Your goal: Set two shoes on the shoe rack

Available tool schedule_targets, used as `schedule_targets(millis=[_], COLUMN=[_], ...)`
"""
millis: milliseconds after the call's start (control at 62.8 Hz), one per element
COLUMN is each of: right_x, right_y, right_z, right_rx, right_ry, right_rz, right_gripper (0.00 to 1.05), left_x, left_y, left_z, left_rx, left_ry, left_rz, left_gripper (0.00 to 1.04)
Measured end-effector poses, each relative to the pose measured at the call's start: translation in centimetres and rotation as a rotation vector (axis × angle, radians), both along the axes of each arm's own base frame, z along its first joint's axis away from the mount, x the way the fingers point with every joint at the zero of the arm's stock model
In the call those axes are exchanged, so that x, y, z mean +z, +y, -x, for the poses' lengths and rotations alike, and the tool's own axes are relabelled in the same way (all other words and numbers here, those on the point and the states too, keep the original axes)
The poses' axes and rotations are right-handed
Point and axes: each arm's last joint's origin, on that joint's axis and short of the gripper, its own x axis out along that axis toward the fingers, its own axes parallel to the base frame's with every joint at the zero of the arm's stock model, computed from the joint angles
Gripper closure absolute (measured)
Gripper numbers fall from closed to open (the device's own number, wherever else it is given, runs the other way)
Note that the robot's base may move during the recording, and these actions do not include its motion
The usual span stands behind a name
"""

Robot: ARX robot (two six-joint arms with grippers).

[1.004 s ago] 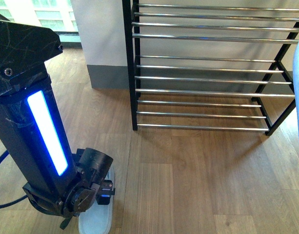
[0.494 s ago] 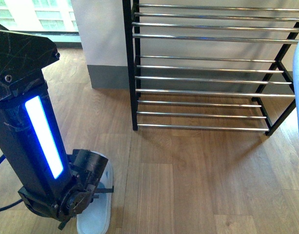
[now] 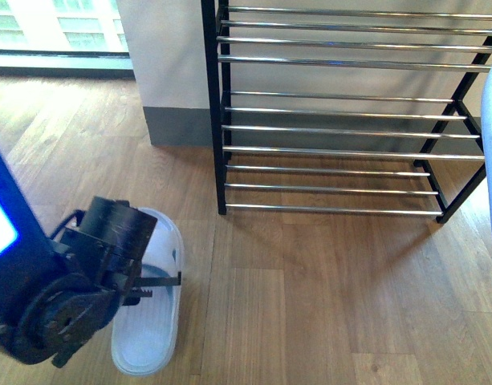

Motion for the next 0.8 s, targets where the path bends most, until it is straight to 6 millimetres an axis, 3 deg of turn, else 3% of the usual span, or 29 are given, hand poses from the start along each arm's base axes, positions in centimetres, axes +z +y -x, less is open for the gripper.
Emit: schedule_targets(millis=[175,351,574,797], right_x=[0.0,0.0,0.0,0.0], right_y=[0.0,0.0,0.0,0.0], right_z=[0.0,0.0,0.0,0.0], right_rx=[0.000,0.000,-0.003,-0.003], right_ry=[0.000,0.000,0.000,0.000], right_rz=[0.000,0.000,0.001,0.001], right_gripper=[1.03,1.03,1.03,1.03], left_x=[6.5,13.7,20.3,24.8], left_y=[0.7,0.7,2.5,3.9], left_z=[2.3,6.3,9.3,12.9], left_rx=[0.001,0.008,0.055,0.068], left_ry=[-0.078,-0.160,-0.283,-0.360], left_rz=[0.018,-0.005,-0.023,-0.035], left_gripper=[1.03,1.03,1.03,1.03])
